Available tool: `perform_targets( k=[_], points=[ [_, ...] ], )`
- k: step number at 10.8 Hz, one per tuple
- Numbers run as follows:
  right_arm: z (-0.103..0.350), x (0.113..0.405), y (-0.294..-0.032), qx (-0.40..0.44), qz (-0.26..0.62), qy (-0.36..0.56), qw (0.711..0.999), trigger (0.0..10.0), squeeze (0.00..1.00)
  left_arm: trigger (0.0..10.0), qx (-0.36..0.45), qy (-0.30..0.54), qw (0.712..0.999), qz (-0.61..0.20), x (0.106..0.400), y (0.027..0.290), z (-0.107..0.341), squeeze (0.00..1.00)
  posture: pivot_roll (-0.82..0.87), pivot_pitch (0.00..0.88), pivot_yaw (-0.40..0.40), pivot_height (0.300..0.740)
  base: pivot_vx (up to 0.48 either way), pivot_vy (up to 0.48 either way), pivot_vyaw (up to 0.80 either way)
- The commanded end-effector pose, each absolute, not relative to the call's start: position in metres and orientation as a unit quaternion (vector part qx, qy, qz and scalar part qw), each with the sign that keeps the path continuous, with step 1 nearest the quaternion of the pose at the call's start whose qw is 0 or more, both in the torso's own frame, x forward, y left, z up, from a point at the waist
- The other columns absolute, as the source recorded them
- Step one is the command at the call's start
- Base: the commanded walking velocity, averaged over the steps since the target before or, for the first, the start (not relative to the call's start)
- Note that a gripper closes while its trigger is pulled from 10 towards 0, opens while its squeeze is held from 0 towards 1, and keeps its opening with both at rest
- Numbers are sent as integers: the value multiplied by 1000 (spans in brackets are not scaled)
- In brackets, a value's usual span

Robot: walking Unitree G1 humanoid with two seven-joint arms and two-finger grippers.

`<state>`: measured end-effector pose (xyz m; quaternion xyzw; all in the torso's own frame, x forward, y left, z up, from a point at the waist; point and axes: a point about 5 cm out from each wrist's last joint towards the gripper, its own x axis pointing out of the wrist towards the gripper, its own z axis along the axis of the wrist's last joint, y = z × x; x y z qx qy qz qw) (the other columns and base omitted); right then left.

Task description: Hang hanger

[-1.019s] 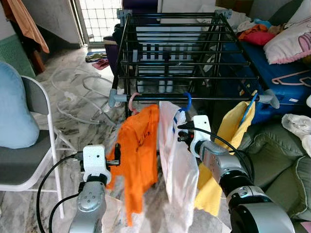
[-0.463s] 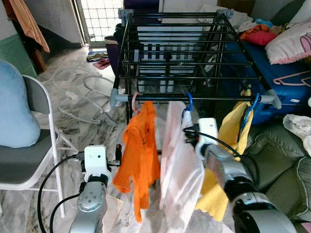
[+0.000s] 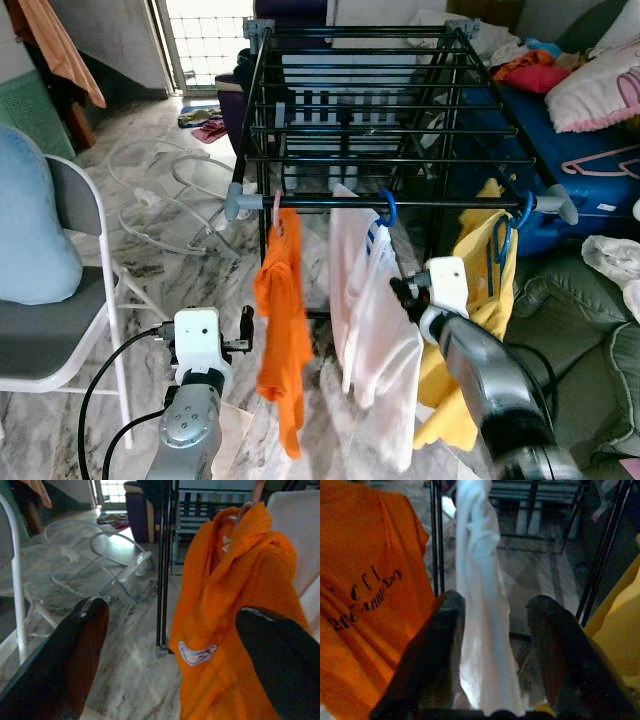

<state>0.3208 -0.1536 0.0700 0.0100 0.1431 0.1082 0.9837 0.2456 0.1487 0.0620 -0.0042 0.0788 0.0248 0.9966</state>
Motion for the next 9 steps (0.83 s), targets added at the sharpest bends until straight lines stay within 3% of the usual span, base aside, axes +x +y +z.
perform_targets(
  k=[1, 5, 9],
  points=[
    [78, 319, -152, 9, 115, 124, 986, 10000, 1000, 10000, -3, 78, 997, 24, 246, 148, 65, 0, -17, 7, -8, 740, 0, 0, 0],
    [87, 301, -158, 15, 102, 94, 990, 10000, 1000, 10000, 5, 82, 996, 25, 243, 152, 67, 0, -14, 7, -2, 740, 0, 0, 0],
    [96, 286, -172, 21, 79, 86, 993, 10000, 1000, 10000, 46, 76, 996, 18, 219, 171, 75, 0, -17, 14, 6, 740, 0, 0, 0]
  ],
)
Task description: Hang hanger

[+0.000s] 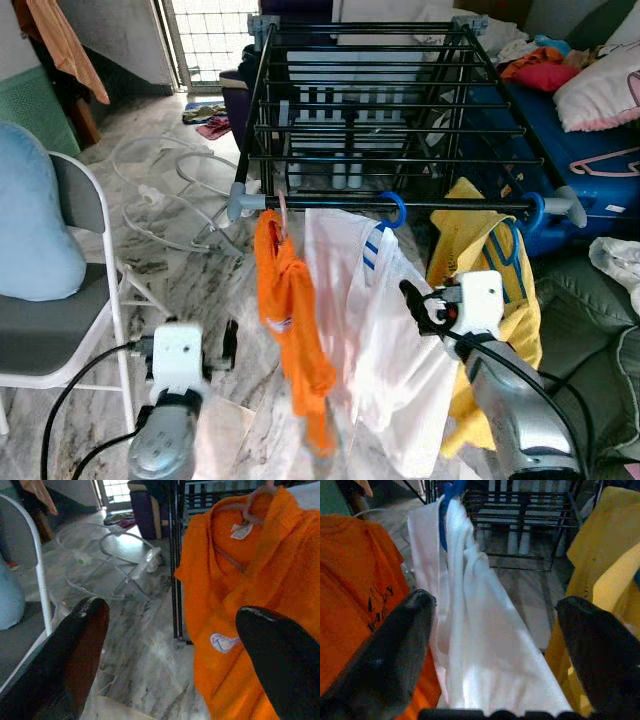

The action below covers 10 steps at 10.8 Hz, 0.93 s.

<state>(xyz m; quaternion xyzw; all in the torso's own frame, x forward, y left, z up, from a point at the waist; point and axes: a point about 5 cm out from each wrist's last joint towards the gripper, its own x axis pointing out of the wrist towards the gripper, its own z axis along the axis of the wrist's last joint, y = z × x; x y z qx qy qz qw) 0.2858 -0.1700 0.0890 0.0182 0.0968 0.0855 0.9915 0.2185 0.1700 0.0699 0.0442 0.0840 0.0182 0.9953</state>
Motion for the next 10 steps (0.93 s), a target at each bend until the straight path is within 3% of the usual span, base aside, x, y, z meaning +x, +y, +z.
perform_targets(
  k=[1, 5, 6, 7, 8, 10],
  points=[
    [96, 286, -173, 20, 77, 86, 993, 10000, 1000, 10000, 47, 77, 996, 20, 221, 172, 76, 0, -22, 9, 7, 740, 0, 0, 0],
    [102, 288, -175, 28, 51, 85, 995, 10000, 1000, 10000, 33, 80, 996, 6, 226, 165, 76, 0, -49, 0, 8, 740, 0, 0, 0],
    [102, 289, -178, 32, 42, 89, 995, 10000, 953, 10000, 30, 82, 996, 4, 228, 164, 76, 0, -64, 0, 7, 740, 0, 0, 0],
    [102, 289, -180, 29, 38, 91, 995, 10000, 702, 10000, 29, 82, 996, 3, 229, 163, 76, 0, -64, 0, 7, 740, 0, 0, 0],
    [103, 290, -181, 26, 37, 90, 995, 10000, 243, 10000, 30, 82, 996, -1, 230, 162, 76, 0, -65, 2, 8, 740, 0, 0, 0],
    [103, 291, -179, 26, 36, 91, 995, 10000, 165, 10000, 31, 83, 996, 2, 230, 163, 76, 0, -62, 5, 8, 740, -124, 0, 0]
  ],
)
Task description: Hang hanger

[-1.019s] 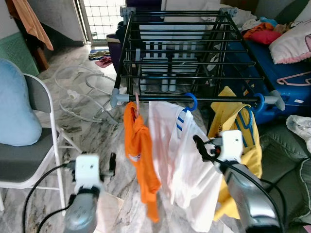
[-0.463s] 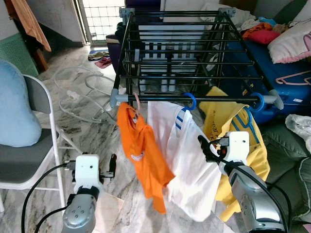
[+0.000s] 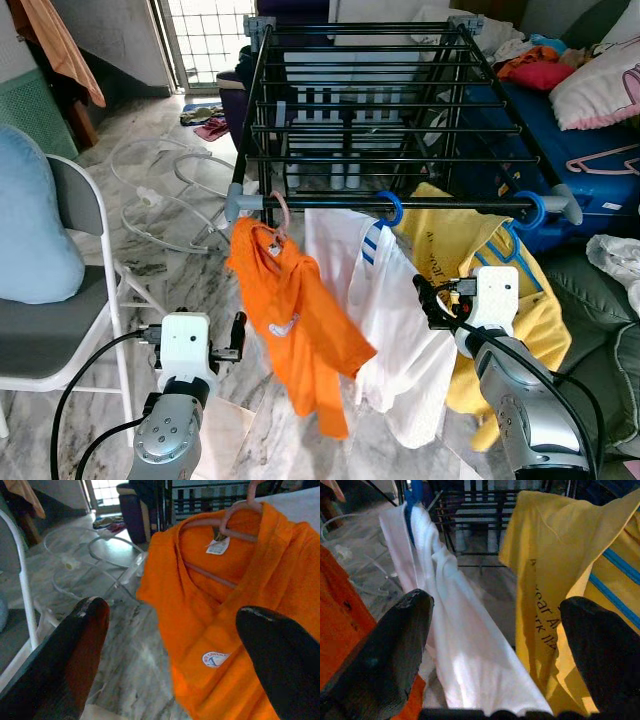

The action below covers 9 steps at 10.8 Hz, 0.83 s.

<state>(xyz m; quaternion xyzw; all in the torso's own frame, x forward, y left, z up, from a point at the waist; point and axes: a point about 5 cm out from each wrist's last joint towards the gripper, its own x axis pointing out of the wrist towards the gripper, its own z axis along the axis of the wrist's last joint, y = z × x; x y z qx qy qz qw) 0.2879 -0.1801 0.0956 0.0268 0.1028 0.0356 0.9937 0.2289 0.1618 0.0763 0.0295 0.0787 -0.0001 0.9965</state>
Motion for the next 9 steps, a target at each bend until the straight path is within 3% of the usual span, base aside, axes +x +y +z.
perform_targets(
  k=[1, 9],
  points=[
    [103, 291, -179, 26, 37, 92, 995, 10000, 169, 10000, 31, 84, 996, 2, 230, 164, 76, 0, -62, 5, 8, 740, -247, 0, 0],
    [100, 292, -179, 31, 32, 101, 994, 10000, 165, 10000, 37, 88, 995, -1, 230, 165, 75, 0, -59, 11, 11, 740, -263, 0, 0]
  ],
)
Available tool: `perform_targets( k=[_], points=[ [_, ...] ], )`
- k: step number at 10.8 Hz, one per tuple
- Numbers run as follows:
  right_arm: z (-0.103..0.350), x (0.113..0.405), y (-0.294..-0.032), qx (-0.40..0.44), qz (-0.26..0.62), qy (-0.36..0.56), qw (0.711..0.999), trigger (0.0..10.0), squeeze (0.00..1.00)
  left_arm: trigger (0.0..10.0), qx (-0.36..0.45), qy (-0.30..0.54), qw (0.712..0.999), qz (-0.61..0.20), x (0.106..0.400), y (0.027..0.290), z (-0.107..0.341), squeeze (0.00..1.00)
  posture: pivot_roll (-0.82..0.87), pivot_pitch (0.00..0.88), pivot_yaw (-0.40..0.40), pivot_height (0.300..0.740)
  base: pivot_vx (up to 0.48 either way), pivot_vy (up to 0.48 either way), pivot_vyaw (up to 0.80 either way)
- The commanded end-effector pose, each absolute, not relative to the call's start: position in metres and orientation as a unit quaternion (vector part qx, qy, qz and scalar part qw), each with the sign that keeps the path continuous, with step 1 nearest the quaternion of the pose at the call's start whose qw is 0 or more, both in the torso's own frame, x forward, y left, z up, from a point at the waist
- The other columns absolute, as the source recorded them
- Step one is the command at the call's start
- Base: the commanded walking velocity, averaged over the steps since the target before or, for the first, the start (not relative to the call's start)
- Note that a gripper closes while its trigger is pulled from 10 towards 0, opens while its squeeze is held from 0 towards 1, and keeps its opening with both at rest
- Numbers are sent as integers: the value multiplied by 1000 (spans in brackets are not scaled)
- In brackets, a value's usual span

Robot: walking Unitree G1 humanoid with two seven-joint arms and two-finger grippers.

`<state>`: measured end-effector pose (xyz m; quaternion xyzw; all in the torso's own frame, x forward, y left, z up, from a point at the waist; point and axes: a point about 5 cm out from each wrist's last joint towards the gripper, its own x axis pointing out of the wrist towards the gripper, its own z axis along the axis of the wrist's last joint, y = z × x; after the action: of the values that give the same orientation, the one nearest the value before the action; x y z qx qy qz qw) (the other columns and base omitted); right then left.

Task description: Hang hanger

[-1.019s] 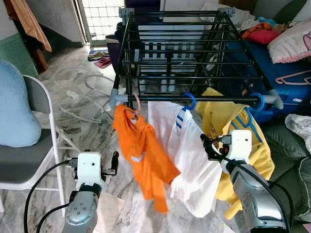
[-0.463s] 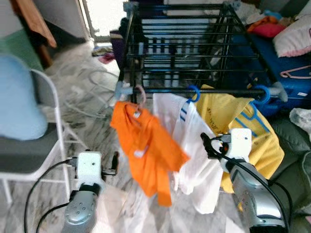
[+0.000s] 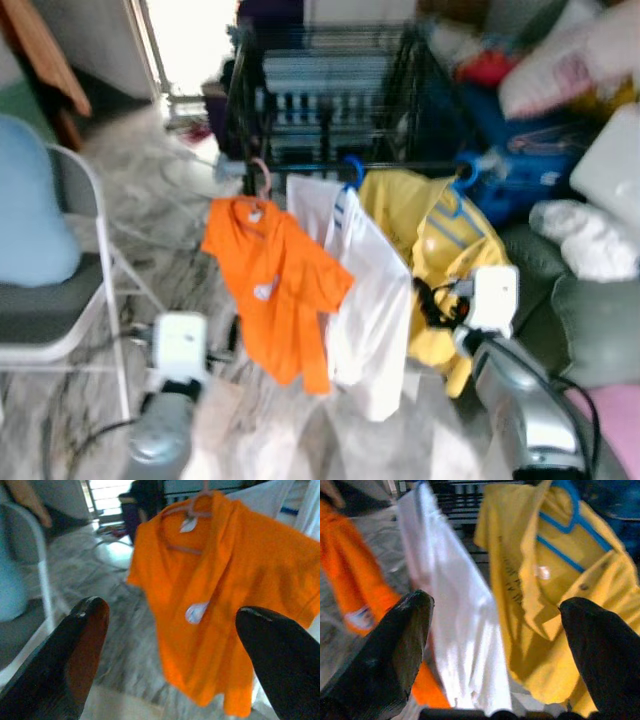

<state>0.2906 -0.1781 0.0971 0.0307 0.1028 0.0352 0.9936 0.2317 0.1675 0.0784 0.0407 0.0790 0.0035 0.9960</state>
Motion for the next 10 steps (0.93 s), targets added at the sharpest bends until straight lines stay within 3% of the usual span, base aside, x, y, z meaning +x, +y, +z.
perform_targets(
  k=[1, 2, 7, 10],
  points=[
    [99, 293, -179, 32, 35, 101, 994, 10000, 141, 10000, 40, 86, 995, 1, 231, 166, 75, 0, -56, 10, 11, 740, -255, 0, 0],
    [95, 295, -179, 33, 36, 105, 993, 10000, 0, 10000, 42, 83, 996, 8, 234, 171, 76, 0, -52, 5, 10, 740, 0, 0, 0],
    [61, 328, -198, 43, 20, 186, 981, 10000, 0, 10000, 94, 168, 974, 116, 258, 243, 46, 0, -34, 0, 11, 740, 0, 0, 0],
    [28, 320, -190, 37, 26, 260, 965, 10000, 0, 10000, 86, 276, 942, 171, 253, 274, 5, 0, -10, 0, 7, 740, 0, 0, 0]
  ],
)
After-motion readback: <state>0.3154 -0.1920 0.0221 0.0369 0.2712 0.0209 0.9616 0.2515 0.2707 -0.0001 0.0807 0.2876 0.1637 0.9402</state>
